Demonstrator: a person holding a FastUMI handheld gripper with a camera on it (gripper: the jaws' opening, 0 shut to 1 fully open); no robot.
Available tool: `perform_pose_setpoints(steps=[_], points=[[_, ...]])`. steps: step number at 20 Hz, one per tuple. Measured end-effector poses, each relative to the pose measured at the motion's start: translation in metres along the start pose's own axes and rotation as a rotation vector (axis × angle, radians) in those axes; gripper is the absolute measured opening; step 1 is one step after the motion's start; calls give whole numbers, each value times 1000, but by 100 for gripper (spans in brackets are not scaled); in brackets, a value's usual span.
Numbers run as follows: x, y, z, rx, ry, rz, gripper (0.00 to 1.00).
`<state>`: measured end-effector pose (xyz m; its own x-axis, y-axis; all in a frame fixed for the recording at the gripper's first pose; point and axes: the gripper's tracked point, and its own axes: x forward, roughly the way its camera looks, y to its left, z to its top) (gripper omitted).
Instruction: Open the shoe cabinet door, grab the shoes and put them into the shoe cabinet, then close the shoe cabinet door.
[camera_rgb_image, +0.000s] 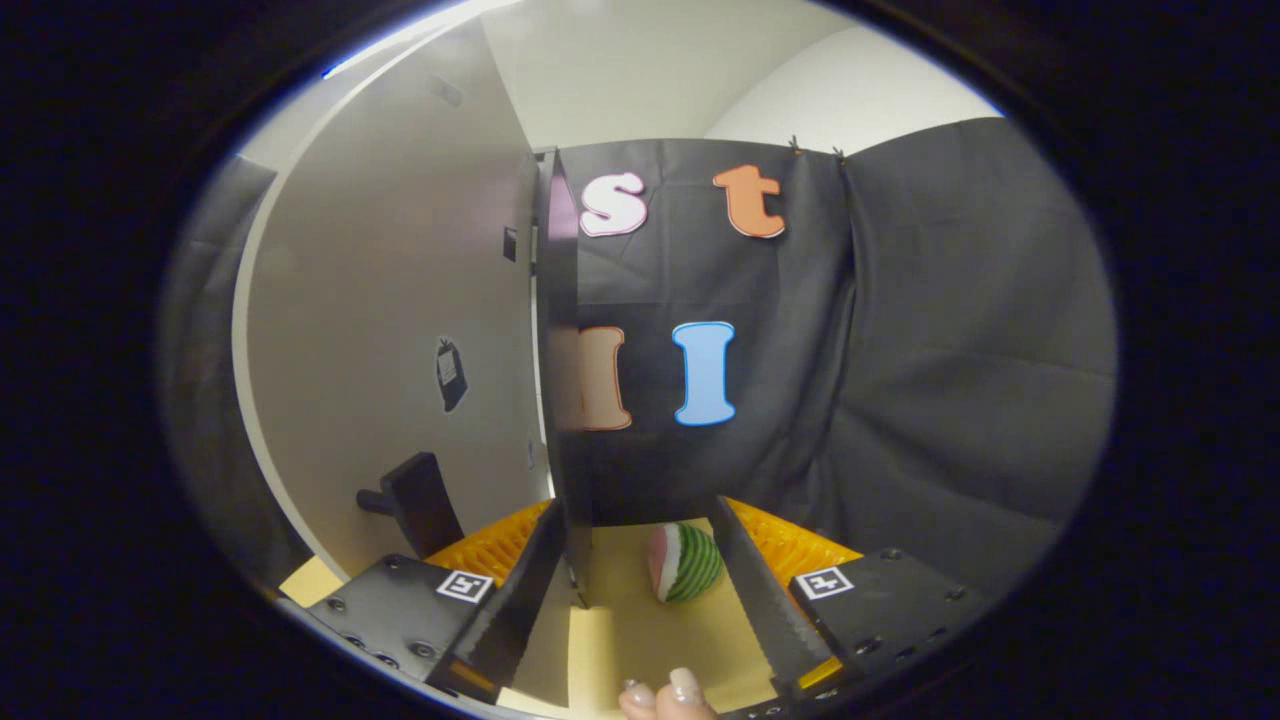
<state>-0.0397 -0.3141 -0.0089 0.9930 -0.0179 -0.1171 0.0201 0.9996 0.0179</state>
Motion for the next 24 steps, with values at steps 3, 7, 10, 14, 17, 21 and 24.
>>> perform_pose_setpoints(steps=[3, 7, 10, 14, 17, 21, 24], points=[[-4, 19, -1, -3, -2, 8, 97], [-11, 53, -3, -10, -13, 15, 97], [-13, 80, -5, -3, -13, 13, 97], [-13, 115, -7, 2, -16, 13, 97], [-10, 143, -7, -7, -16, 29, 97], [-5, 177, -8, -6, -27, 49, 97], [1, 201, -6, -2, -44, 66, 97]])
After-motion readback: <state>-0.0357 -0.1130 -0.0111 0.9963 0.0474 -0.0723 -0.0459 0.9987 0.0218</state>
